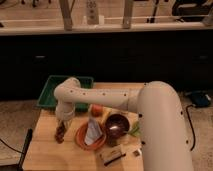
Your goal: Place grapes in table surface
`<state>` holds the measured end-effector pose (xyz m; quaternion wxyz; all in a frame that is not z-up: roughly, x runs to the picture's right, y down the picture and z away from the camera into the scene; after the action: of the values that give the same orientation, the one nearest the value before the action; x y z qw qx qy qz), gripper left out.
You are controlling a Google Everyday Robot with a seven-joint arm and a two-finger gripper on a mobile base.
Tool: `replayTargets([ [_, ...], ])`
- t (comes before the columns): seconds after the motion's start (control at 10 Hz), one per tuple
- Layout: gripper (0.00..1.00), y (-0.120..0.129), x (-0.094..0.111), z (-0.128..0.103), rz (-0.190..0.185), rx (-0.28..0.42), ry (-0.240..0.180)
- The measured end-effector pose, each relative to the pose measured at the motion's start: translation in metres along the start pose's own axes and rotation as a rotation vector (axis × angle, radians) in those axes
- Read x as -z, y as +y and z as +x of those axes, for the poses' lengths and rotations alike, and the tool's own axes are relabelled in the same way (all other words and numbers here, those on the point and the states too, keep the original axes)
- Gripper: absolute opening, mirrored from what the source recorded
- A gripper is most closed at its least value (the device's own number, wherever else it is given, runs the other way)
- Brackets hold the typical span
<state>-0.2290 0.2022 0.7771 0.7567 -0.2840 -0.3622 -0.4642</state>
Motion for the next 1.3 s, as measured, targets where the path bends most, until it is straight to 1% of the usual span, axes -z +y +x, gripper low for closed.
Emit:
replayTargets([
  [0.2, 0.11, 0.001, 0.001, 0.001, 0.001, -0.001, 0.000],
  [0.4, 0.32, -0.001, 0.001, 0.001, -0.005, 0.006, -0.003],
  [0.5, 0.44, -0.003, 0.001, 0.002, -0.009, 0.010, -0.005],
  [0.7, 0.62, -0.007, 0.001, 0.001, -0.012, 0.019, -0.008],
  [0.8, 0.74, -0.010, 0.000, 0.001, -0.013, 0.026, -0.011],
  [0.9, 0.79, -0.012, -0.001, 0.000, -0.012, 0.030, -0.013],
  [1.3, 0.80, -0.012, -0.005, 0.005, -0.010, 0.027, -0.027],
])
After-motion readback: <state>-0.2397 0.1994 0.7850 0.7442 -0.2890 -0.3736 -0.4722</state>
